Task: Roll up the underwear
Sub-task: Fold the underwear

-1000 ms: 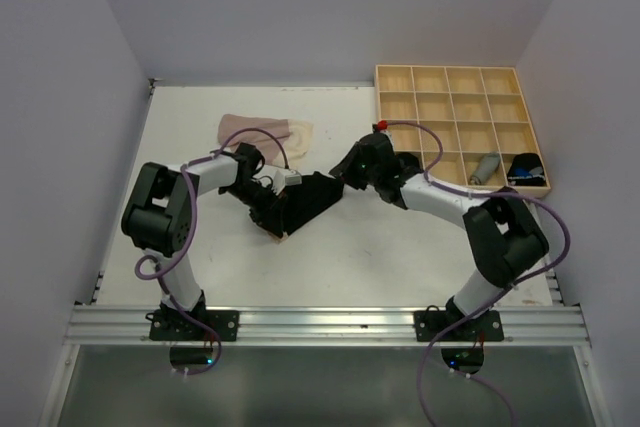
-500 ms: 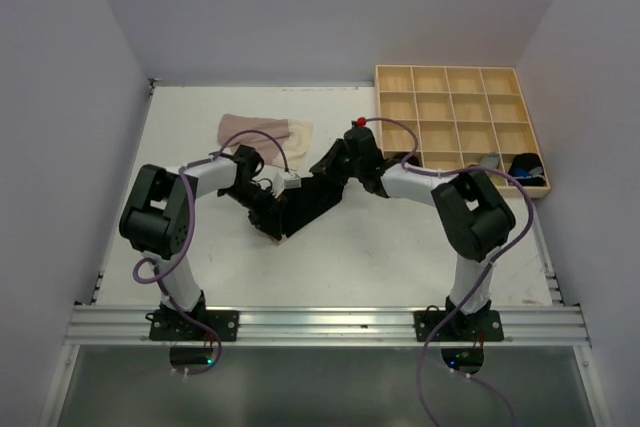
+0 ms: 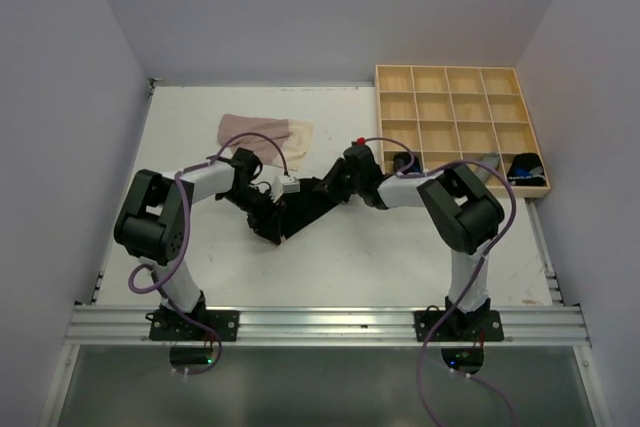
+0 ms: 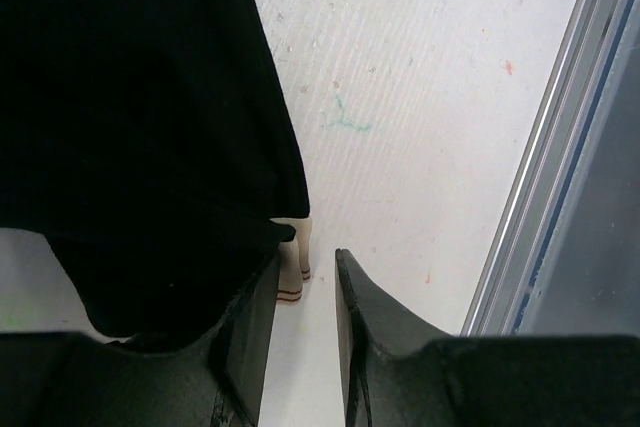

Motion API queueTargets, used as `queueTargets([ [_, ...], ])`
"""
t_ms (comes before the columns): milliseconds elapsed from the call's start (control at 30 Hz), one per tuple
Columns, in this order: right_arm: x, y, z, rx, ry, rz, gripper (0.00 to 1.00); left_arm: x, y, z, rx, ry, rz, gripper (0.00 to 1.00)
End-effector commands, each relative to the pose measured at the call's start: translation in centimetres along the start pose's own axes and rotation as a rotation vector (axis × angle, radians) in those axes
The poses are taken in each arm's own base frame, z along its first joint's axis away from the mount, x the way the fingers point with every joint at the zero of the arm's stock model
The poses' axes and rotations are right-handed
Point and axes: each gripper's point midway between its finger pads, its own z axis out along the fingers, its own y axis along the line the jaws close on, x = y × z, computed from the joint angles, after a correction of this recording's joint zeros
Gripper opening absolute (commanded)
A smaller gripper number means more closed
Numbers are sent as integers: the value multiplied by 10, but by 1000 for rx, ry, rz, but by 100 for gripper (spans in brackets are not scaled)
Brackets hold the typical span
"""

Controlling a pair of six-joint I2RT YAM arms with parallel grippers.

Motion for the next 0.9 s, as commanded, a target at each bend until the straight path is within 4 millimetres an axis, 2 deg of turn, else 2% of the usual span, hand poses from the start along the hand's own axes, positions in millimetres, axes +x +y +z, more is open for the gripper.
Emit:
queueTargets([
  [0,-25,53,-29,-108,-83,-60,22,67,39,4,-169,267,41,36],
  [67,-37,74,-34,-98,-88,-123,29,67,39,5,-166,271,44,37],
  [133,-45,82,-33,-74,-90,-146,31,65,42,5,-172,270,47,37],
  [167,-52,93,-34,-65,-98,-169,32,65,42,5,-175,270,51,37],
  [233,-50,87,-22,-21,-68,-172,33,63,42,5,-176,267,54,38],
  [267,-51,94,-20,-19,-59,-182,33,63,42,5,-171,268,53,38],
  [300,-47,86,-10,8,-41,-181,33,64,41,5,-170,266,54,38],
  [367,-47,96,-3,-6,-28,-196,33,64,41,5,-171,265,58,38],
  [400,-43,88,7,13,-10,-190,33,64,41,5,-170,266,59,38],
  [433,-43,97,11,-16,-7,-194,32,64,41,5,-169,264,61,38],
  [500,-38,89,26,-7,16,-187,32,64,40,6,-166,265,66,38],
  [533,-37,98,30,-38,32,-202,32,64,40,5,-167,267,67,38],
  [633,-31,96,43,-44,82,-260,36,66,39,4,-161,275,73,38],
  [800,-25,96,48,-78,159,-424,46,71,37,3,-146,294,109,38],
  [867,-25,98,46,-95,194,-511,46,72,37,2,-138,306,121,39],
])
